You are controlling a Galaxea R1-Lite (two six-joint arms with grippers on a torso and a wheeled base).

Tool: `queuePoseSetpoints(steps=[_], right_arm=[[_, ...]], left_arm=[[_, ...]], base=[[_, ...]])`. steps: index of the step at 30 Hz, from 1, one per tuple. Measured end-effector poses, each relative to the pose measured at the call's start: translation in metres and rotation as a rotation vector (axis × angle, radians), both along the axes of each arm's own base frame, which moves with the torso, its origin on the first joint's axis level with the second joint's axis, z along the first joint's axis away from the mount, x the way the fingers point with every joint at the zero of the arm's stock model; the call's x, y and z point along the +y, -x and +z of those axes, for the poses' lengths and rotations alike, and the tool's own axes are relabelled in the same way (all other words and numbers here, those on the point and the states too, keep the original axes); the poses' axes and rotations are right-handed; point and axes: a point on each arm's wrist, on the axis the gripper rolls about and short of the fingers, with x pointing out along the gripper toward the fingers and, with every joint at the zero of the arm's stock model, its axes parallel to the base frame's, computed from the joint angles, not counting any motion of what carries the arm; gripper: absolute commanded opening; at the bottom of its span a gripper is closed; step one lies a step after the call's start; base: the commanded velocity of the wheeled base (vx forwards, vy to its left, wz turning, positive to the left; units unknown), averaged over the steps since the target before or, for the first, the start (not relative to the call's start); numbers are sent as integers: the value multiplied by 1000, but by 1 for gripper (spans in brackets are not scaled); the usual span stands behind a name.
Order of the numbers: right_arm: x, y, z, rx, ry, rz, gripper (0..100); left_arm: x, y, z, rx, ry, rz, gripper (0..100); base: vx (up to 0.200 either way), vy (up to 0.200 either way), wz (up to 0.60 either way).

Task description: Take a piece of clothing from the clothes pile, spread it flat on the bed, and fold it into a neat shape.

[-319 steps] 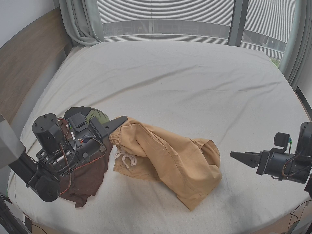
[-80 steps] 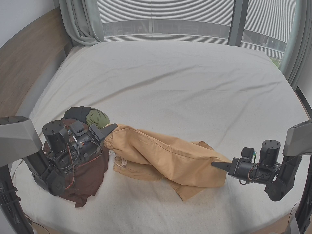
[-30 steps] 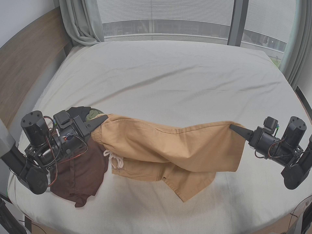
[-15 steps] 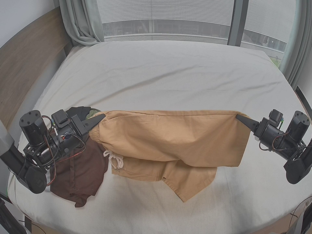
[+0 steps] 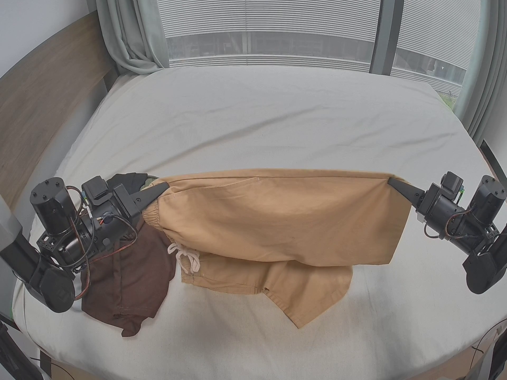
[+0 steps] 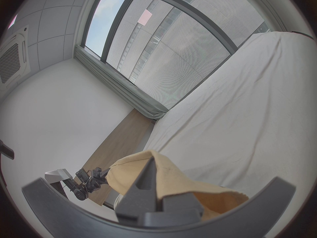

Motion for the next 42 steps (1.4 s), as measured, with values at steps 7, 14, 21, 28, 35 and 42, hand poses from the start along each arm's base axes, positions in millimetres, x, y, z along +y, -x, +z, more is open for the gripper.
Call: queuePoseSetpoints(steps=[7, 14, 21, 28, 35, 42], right_arm=[[-3, -1, 2, -8, -1, -10, 0], [-8, -4, 4, -18, -2, -29, 0], [-8, -5, 3, -17, -1, -33, 0], [-7, -8, 6, -32, -2, -34, 0], [-6, -25, 7, -60, -6, -38, 0], [-6, -51, -2, -65, -8, -46, 0]], left_arm=[[2, -1, 1, -3, 1, 6, 0], [6, -4, 1, -6, 1, 23, 0], [7, -5, 0, -6, 1, 26, 0], [6, -6, 4, -26, 6, 27, 0], [4, -14, 8, -52, 13, 36, 0], [2, -28, 5, -59, 15, 40, 0]], base=[[0, 0, 0], [0, 0, 0], [0, 0, 0], [0, 0, 0], [0, 0, 0], [0, 0, 0]])
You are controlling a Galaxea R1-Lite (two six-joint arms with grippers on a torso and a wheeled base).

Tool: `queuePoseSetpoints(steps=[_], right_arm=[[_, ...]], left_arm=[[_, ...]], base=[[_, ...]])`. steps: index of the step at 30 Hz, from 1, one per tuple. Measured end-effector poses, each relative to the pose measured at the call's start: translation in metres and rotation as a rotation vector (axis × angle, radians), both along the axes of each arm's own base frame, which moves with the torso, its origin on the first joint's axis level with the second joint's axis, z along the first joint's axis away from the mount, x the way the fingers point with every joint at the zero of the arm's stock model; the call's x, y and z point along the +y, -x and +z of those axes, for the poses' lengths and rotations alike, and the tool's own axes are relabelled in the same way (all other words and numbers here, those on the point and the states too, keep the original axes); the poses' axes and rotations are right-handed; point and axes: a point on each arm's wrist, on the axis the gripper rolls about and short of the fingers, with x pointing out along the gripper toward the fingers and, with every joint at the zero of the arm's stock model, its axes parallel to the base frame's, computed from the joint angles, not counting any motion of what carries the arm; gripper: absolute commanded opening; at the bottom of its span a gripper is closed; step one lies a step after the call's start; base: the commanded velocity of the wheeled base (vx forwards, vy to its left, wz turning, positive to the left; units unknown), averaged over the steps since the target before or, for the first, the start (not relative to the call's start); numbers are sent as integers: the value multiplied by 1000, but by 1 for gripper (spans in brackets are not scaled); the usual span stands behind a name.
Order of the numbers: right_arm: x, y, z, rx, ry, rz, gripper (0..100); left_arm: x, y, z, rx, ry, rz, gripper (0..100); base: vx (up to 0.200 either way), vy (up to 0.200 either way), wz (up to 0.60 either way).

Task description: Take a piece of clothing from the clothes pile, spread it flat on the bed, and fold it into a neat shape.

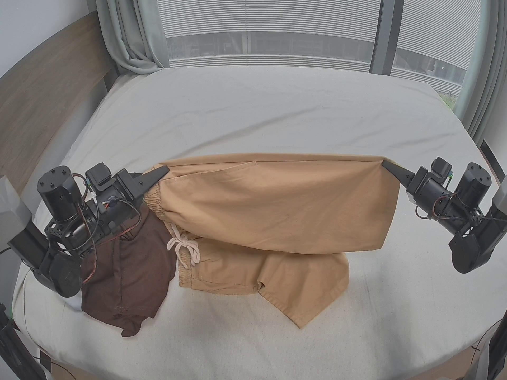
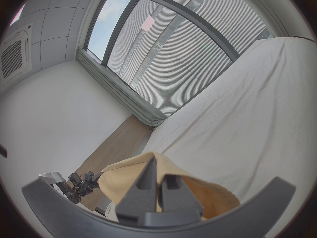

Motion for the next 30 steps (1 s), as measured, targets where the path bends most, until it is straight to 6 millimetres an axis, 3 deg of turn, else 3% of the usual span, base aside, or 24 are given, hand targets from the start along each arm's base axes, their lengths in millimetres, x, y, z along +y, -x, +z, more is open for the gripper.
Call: queuePoseSetpoints(steps=[13, 30], right_arm=[[3, -41, -23, 9, -14, -32, 0], [2, -71, -42, 13, -39, -42, 0]], left_arm=[[-6, -34, -22, 24, 0, 37, 0], [-13, -75, -46, -11, 18, 91, 0]], base=[[0, 0, 0], [0, 0, 0]])
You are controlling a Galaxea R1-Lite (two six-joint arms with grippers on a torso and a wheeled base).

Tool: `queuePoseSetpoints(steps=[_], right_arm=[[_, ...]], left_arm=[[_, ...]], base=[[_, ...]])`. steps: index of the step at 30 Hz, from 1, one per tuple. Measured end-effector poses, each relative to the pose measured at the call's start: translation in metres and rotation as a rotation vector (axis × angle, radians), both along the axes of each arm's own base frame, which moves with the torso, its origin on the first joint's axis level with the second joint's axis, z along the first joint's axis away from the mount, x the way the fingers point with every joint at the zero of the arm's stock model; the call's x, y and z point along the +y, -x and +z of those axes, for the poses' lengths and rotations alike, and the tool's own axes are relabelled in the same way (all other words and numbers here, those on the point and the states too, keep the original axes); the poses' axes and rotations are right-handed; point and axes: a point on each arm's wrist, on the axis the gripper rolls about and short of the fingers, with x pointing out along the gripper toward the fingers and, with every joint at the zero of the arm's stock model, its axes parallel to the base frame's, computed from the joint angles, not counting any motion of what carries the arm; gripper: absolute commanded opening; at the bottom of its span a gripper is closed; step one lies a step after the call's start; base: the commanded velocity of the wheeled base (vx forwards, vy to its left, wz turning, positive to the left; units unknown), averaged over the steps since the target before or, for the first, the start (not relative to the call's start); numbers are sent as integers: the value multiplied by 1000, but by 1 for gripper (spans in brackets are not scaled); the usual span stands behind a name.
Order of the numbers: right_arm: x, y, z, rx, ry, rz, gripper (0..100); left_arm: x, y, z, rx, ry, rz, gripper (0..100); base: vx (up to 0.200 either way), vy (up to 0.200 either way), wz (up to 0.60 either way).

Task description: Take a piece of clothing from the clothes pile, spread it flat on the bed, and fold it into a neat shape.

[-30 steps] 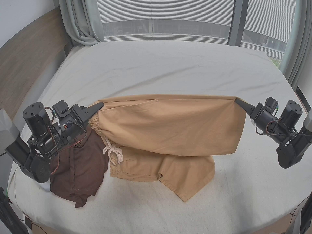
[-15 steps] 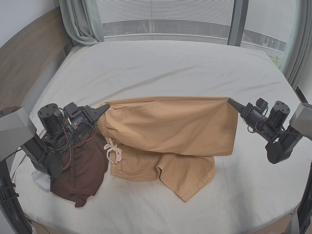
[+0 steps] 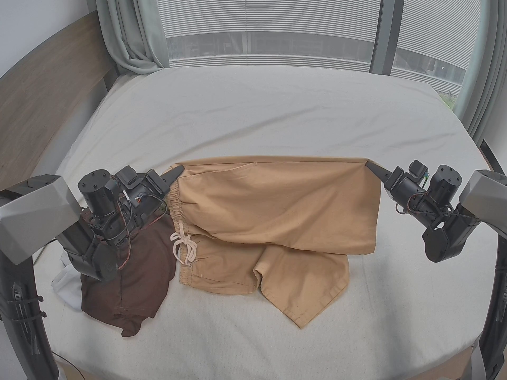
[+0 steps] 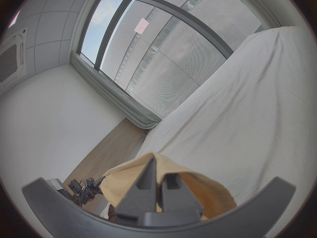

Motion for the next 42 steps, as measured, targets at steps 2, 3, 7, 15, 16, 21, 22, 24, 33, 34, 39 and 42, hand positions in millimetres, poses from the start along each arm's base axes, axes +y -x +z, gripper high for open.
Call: queuePoseSetpoints(steps=[2, 3, 7, 15, 16, 21, 22, 24, 33, 34, 39, 42], right_arm=[[0, -4, -1, 0, -13, 2, 0], [0, -5, -2, 1, -16, 2, 0], [2, -13, -6, -4, -21, 5, 0], [3, -24, -19, 4, -22, 5, 0], [3, -25, -21, 4, -22, 5, 0], [2, -32, -31, 11, -21, 3, 0], [2, -34, -33, 13, -21, 2, 0], [2, -36, -37, 16, -20, 1, 0], [1, -47, -50, 14, -20, 0, 0], [1, -48, -51, 13, -21, 0, 0], [-1, -50, -53, 13, -21, -7, 100], [-3, -52, -54, 8, -22, -18, 100]], left_arm=[[-1, -4, -2, 0, 0, 0, 0], [-1, -5, -3, 1, 1, 2, 0], [-2, -12, -7, -1, 7, 22, 0], [-9, -25, -15, -7, 13, 22, 0], [-9, -27, -15, -13, 15, 22, 0], [-12, -38, -18, -17, 46, 17, 0], [-12, -39, -20, -14, 53, 16, 0], [-13, -43, -21, -12, 65, 14, 0], [-14, -54, -32, -12, 75, 16, 0], [-14, -54, -33, -10, 75, 16, 0], [-14, -56, -36, -3, 74, 16, 100], [-15, -58, -36, -8, 75, 15, 100]], base=[[0, 0, 0], [0, 0, 0], [0, 0, 0], [0, 0, 0], [0, 0, 0], [0, 0, 0], [0, 0, 0], [0, 0, 0], [0, 0, 0], [0, 0, 0], [0, 0, 0], [0, 0, 0]])
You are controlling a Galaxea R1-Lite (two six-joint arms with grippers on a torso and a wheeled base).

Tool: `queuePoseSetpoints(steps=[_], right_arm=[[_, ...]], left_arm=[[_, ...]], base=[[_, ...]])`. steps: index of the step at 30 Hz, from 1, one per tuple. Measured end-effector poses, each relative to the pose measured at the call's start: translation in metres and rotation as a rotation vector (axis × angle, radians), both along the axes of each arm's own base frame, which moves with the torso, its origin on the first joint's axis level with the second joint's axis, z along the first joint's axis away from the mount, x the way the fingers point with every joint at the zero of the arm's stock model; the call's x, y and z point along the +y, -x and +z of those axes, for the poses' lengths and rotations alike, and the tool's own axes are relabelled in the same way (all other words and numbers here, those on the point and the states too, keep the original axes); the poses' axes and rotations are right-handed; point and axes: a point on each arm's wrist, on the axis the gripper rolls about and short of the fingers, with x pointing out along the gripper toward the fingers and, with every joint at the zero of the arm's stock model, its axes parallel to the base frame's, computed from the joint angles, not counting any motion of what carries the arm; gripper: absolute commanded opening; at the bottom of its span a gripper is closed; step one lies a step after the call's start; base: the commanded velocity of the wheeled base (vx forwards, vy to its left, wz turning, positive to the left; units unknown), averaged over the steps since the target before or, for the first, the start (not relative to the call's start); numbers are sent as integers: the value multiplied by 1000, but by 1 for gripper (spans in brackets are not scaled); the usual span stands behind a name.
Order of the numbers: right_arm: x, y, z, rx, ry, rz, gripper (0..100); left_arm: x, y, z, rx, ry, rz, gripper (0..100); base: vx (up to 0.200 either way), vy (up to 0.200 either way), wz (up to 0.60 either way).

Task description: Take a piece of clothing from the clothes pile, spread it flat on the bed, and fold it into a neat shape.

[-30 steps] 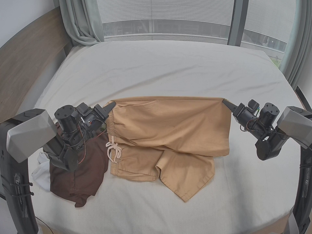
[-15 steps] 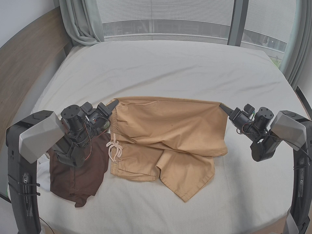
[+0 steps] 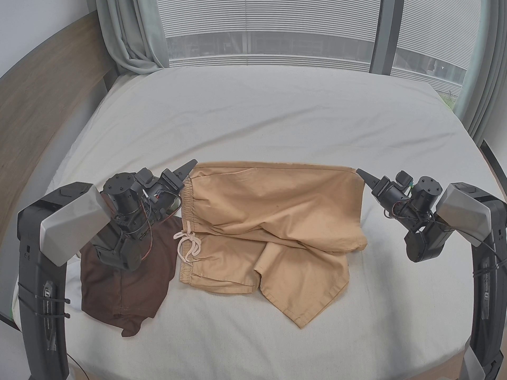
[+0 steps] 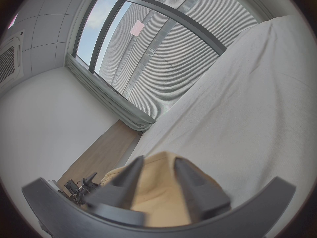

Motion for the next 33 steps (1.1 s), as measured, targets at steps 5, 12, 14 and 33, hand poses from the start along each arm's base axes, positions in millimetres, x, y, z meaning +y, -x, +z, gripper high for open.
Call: queuePoseSetpoints(steps=[5, 12, 14, 33], right_arm=[[-4, 1, -9, 22, 5, -18, 100], [-6, 23, -30, 122, 56, -24, 100], [-5, 32, -34, 151, 70, -24, 100], [11, 125, -27, 367, 148, 48, 100]], left_arm=[[0, -4, -1, 5, 3, 4, 100], [2, -9, -6, 50, 2, 48, 100], [2, -9, -4, 52, 2, 51, 100], [7, 56, 14, 57, -56, 28, 100]], base=[[0, 0, 0], [0, 0, 0], [0, 0, 0], [0, 0, 0]])
